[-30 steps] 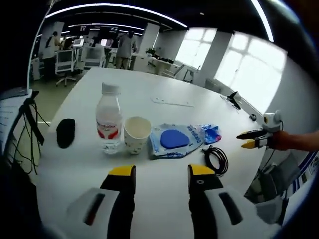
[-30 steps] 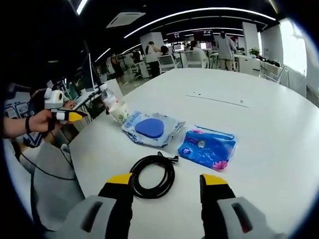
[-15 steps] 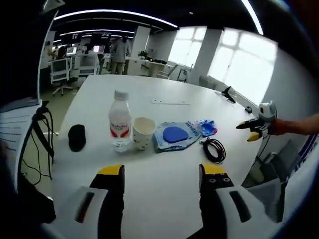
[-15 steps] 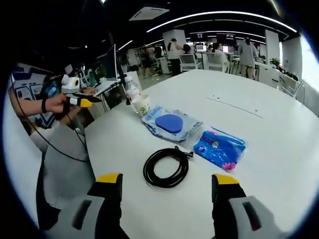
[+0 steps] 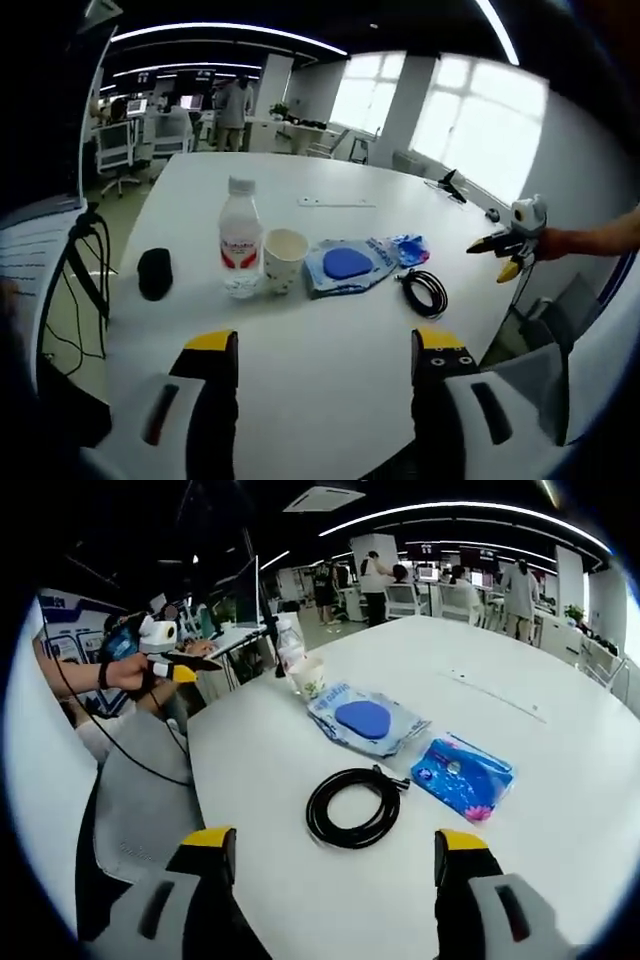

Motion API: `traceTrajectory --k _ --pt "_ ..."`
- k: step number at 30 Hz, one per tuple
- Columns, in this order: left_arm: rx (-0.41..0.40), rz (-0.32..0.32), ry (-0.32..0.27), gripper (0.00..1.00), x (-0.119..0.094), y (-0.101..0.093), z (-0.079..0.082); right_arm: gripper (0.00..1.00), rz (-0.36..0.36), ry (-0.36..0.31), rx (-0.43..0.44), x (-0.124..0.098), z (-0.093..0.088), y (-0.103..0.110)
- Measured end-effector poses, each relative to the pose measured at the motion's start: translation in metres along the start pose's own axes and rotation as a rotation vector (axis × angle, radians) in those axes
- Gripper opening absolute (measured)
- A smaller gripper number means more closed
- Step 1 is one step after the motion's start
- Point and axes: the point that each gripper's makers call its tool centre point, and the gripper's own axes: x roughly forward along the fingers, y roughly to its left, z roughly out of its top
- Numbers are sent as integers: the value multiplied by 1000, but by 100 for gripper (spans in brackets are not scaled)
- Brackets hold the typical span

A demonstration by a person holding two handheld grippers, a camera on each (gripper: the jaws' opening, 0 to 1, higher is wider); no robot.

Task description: Arrange the tabletop items into an orderly group along one side of the table until the central work area is clear of visible clutter.

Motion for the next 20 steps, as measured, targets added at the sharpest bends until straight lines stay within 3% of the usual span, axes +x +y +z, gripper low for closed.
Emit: traceTrajectory --k 20 --pt "-31 5 2 69 1 6 -8 82 8 24 25 2 -9 2"
